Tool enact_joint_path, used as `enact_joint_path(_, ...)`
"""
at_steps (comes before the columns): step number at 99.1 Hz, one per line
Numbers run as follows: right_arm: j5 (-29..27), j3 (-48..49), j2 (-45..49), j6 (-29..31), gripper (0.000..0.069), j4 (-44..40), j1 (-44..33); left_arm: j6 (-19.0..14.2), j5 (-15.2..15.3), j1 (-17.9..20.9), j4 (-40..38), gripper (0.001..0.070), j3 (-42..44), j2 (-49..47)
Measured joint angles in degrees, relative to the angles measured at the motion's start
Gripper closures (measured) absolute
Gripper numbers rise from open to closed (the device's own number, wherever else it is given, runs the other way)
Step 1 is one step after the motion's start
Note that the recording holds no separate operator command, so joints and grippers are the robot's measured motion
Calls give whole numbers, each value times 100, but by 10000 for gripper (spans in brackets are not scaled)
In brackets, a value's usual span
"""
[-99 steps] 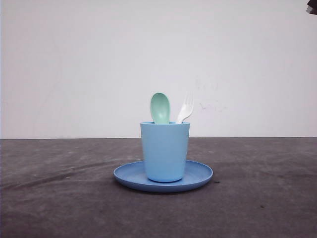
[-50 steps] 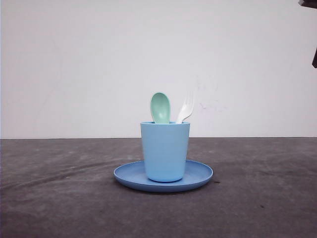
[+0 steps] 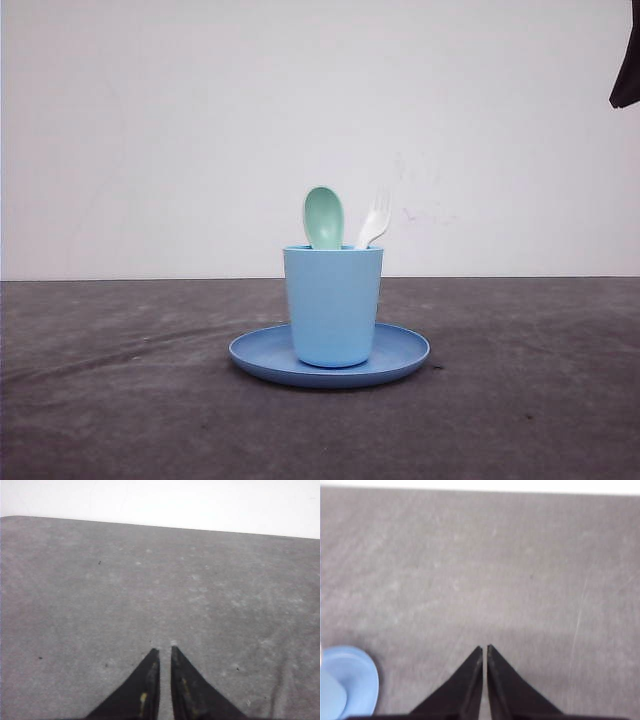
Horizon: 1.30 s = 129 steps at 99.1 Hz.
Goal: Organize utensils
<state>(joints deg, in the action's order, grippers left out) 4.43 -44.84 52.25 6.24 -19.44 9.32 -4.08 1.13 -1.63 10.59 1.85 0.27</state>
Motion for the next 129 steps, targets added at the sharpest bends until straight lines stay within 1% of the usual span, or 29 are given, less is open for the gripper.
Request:
enact_joint_path(41, -2, 0, 2, -2, 677, 686, 0, 0, 2, 0, 0, 696, 0, 0)
enact_joint_path(53, -378, 77, -186, -59, 677, 662, -142, 0, 0, 0, 0, 696, 0, 2)
enact_joint_path(60, -413, 339, -616, -76, 677, 570, -334, 0, 2, 0, 0, 696, 0, 2)
enact_joint_path(70, -295, 984, -1491, -87, 677, 516, -551, 0, 0, 0, -2, 696, 0, 2)
enact_joint_path(88, -284, 2367, -3005, -129, 677, 494, -636, 0, 2, 0, 0, 696, 0, 2)
enact_joint_path(100, -96, 3206, -3908, -138, 677, 463, -612, 0, 2, 2, 0, 696, 0, 2)
enact_joint_path(113, 33, 3807, -4640, -146, 677, 442, -579, 0, 2, 2, -2, 696, 0, 2)
enact_joint_path(129, 42, 4175, -5193, -149, 677, 503, -573, 0, 2, 0, 0, 696, 0, 2)
